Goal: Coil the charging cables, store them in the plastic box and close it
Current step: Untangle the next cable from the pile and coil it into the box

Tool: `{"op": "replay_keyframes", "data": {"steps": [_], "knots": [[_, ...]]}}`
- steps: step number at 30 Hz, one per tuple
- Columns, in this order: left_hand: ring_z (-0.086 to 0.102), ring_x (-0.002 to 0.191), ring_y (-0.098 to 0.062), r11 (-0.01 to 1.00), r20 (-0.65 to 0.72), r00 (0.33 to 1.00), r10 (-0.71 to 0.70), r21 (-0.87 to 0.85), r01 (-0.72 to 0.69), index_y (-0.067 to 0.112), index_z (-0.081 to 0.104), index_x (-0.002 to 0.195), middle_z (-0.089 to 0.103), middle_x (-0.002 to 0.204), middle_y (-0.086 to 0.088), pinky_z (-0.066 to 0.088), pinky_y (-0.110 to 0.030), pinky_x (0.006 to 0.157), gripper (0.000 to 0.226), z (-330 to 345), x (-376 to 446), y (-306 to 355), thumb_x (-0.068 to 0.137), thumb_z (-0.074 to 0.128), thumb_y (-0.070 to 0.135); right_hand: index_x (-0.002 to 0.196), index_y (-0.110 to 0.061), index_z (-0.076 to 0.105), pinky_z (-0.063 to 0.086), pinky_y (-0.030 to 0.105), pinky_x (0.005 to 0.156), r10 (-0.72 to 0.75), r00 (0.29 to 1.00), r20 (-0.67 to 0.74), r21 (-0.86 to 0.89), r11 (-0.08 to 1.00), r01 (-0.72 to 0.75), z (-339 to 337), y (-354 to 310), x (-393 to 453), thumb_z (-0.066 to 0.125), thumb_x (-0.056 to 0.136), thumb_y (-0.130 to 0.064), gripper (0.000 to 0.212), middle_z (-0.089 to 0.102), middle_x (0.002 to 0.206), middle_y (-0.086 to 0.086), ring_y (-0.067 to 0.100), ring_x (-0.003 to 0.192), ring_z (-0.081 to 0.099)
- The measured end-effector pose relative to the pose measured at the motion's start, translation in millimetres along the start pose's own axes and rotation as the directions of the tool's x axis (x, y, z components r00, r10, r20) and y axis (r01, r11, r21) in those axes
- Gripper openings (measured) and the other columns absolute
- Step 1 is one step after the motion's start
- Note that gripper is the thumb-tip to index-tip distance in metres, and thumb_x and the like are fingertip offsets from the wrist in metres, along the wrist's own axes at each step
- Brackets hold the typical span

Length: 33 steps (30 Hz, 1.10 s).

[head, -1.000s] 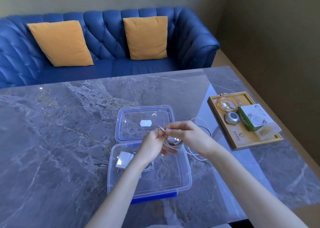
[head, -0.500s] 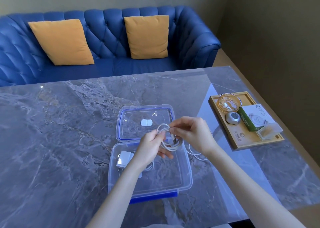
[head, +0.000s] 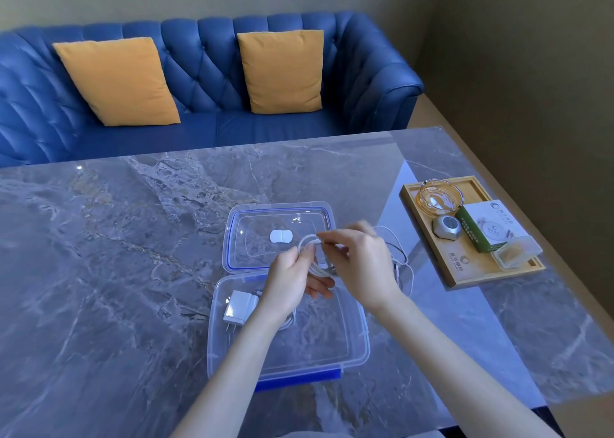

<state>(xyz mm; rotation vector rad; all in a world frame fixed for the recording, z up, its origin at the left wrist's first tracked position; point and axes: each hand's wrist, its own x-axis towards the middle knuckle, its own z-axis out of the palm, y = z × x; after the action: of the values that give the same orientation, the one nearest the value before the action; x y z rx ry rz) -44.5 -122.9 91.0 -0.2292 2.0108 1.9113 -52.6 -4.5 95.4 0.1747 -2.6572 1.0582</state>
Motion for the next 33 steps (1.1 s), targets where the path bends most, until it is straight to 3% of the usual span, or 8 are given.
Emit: {"op": "replay_keyframes", "data": {"steps": [5, 12, 18, 23, 26, 29, 31, 33], "knots": [[0.055, 0.033, -0.014, 1.0, 0.029, 0.999, 0.016, 0.02, -0.017, 0.012, 0.04, 0.071, 0.063, 0.043, -0.002, 0.035, -0.019, 0.04, 0.032, -2.4, -2.5, -2.7, 0.099, 0.032, 0.024, 0.079, -0.015, 0.072, 0.038, 0.023, 0.074, -0.088, 0.996, 0.031, -0.024, 0.996, 0.089, 1.3, 21.3, 6.7, 0.071, 0.07, -0.008, 0.011, 0.059, 0.085, 0.001, 0.016, 0.084, 0.046], [0.05, 0.034, -0.014, 0.998, 0.101, 0.993, 0.064, -0.027, -0.061, 0.013, 0.041, 0.072, 0.063, 0.045, -0.003, 0.039, -0.023, 0.043, 0.032, -8.4, -1.4, -4.8, 0.099, 0.031, 0.025, 0.116, -0.019, 0.056, 0.049, 0.027, 0.085, 0.136, 0.88, 0.455, 0.466, 0.806, -0.365, -4.4, 29.8, 7.2, 0.06, 0.085, -0.011, 0.032, 0.071, 0.092, 0.001, 0.013, 0.087, 0.065], [0.046, 0.034, -0.014, 0.987, 0.146, 0.989, 0.009, -0.157, 0.014, 0.013, 0.043, 0.066, 0.057, 0.041, -0.002, 0.036, -0.017, 0.037, 0.037, -10.2, -2.4, -9.1, 0.098, 0.034, 0.031, 0.086, -0.012, 0.062, 0.034, 0.017, 0.051, 0.133, 0.827, 0.546, 0.51, 0.731, -0.454, -6.3, 26.7, 3.8, 0.053, 0.082, -0.023, 0.015, 0.045, 0.057, -0.009, 0.006, 0.053, 0.04], [0.037, 0.03, -0.009, 0.96, 0.286, 0.957, -0.049, -0.251, 0.124, 0.018, 0.051, 0.049, 0.042, 0.039, 0.002, 0.027, -0.015, 0.032, 0.045, -19.2, -4.2, -13.0, 0.091, 0.041, 0.031, 0.083, 0.003, 0.06, 0.016, 0.022, 0.044, 0.181, 0.76, 0.624, 0.495, 0.662, -0.563, -10.0, 21.0, 0.5, 0.043, 0.094, -0.04, 0.047, 0.026, 0.045, -0.009, 0.009, 0.042, 0.021], [0.036, 0.027, -0.006, 0.985, 0.45, 0.889, -0.086, -0.096, 0.144, 0.017, 0.046, 0.053, 0.042, 0.04, 0.003, 0.026, -0.013, 0.031, 0.04, -36.3, -2.4, -15.5, 0.088, 0.048, 0.034, 0.065, 0.006, 0.053, 0.019, 0.019, 0.043, 0.134, 0.733, 0.666, 0.367, 0.797, -0.479, -17.6, 19.4, -5.1, 0.04, 0.097, -0.035, 0.053, 0.026, 0.041, -0.011, 0.006, 0.039, 0.022], [0.039, 0.03, -0.004, 0.971, 0.662, 0.715, -0.225, 0.214, 0.107, 0.015, 0.044, 0.061, 0.047, 0.037, 0.007, 0.03, -0.012, 0.034, 0.034, -55.2, 2.0, -11.2, 0.092, 0.043, 0.029, 0.052, -0.01, 0.044, 0.023, 0.015, 0.042, 0.081, 0.603, 0.794, 0.231, 0.876, -0.423, -24.6, 19.5, -15.1, 0.046, 0.094, -0.037, 0.051, 0.03, 0.041, -0.009, 0.006, 0.038, 0.023], [0.043, 0.033, -0.003, 0.912, 0.688, 0.634, -0.353, 0.403, 0.071, 0.018, 0.047, 0.064, 0.049, 0.039, 0.008, 0.034, -0.012, 0.038, 0.033, -58.4, 6.1, -8.9, 0.094, 0.043, 0.03, 0.047, -0.018, 0.039, 0.021, 0.018, 0.041, 0.105, 0.5, 0.86, 0.133, 0.899, -0.417, -23.4, 22.5, -22.9, 0.046, 0.092, -0.046, 0.053, 0.031, 0.045, -0.004, 0.011, 0.04, 0.022], [0.047, 0.037, -0.003, 0.876, 0.649, 0.646, -0.402, 0.478, 0.065, 0.018, 0.048, 0.065, 0.05, 0.043, 0.009, 0.038, -0.013, 0.04, 0.033, -54.6, 11.0, -10.6, 0.095, 0.044, 0.03, 0.049, -0.022, 0.031, 0.014, 0.025, 0.045, 0.124, 0.447, 0.886, 0.131, 0.858, -0.497, -19.4, 29.6, -29.1, 0.045, 0.092, -0.048, 0.052, 0.026, 0.047, -0.005, 0.013, 0.043, 0.017]]}}
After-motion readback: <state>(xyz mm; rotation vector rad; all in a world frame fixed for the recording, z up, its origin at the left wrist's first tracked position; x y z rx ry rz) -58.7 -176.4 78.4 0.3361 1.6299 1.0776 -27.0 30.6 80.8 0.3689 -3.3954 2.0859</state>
